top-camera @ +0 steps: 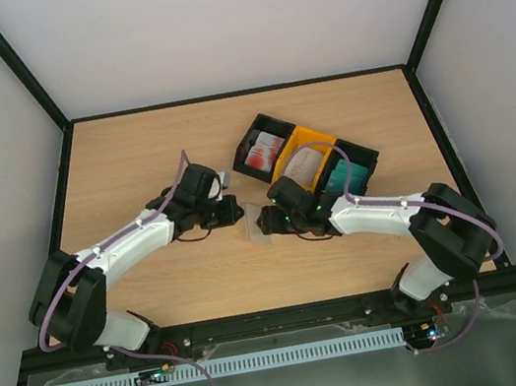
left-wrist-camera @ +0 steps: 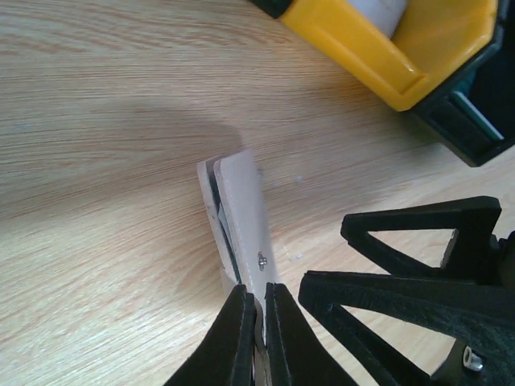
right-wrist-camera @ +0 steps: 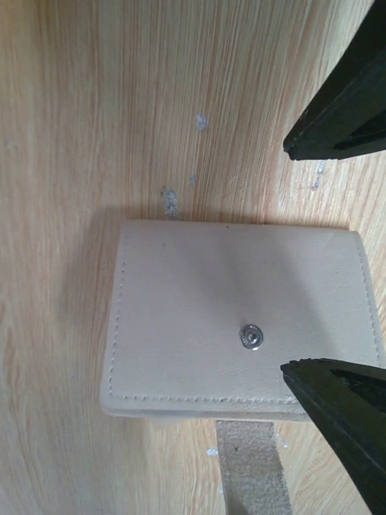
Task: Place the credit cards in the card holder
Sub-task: Open the card holder at the center of the board.
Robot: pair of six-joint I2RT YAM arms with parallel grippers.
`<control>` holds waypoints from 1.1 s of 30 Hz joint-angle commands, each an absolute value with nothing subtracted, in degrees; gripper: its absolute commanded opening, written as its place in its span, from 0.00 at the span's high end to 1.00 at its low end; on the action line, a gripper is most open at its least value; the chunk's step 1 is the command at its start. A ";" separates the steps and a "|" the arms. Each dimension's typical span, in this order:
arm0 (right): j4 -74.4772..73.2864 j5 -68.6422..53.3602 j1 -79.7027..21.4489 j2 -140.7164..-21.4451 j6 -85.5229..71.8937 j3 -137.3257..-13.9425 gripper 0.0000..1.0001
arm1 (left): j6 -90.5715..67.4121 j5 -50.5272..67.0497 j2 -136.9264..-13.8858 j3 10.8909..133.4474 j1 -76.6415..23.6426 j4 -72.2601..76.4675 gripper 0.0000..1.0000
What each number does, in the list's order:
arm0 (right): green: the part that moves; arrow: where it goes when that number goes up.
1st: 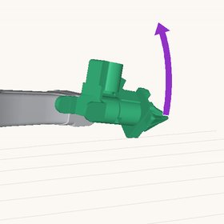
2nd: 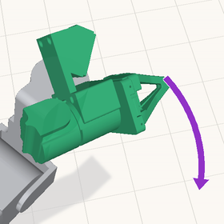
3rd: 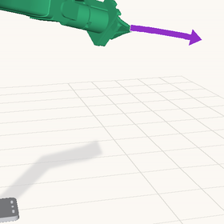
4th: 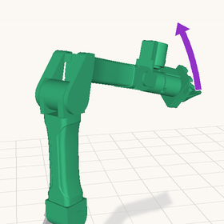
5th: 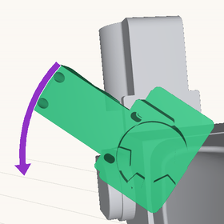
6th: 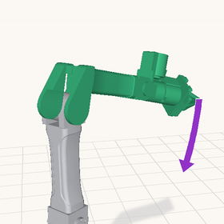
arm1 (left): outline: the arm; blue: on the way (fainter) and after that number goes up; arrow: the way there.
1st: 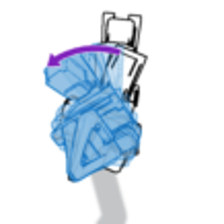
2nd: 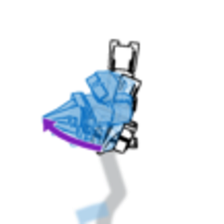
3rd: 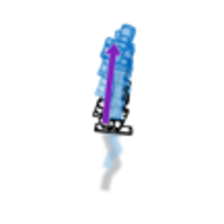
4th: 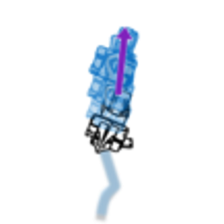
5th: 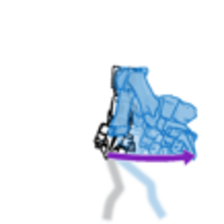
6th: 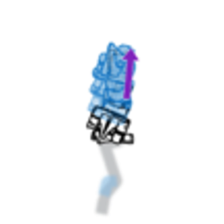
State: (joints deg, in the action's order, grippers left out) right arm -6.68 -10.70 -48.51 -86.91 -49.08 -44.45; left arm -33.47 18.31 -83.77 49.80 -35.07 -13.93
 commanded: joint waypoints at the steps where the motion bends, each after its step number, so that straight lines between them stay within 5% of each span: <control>1: -10.08 -4.22 -48.69 -82.00 -49.65 -44.93 0.33 | -32.29 22.18 -82.79 53.06 -34.95 -18.05 0.98; 14: -8.35 3.29 -48.69 -73.01 -54.12 -39.82 0.31 | -34.01 30.31 -82.44 53.98 -34.98 -16.26 0.97; 33: -7.60 -3.91 -48.58 -76.47 -52.00 -39.31 0.49 | -32.85 24.40 -82.80 51.35 -35.65 -18.38 0.98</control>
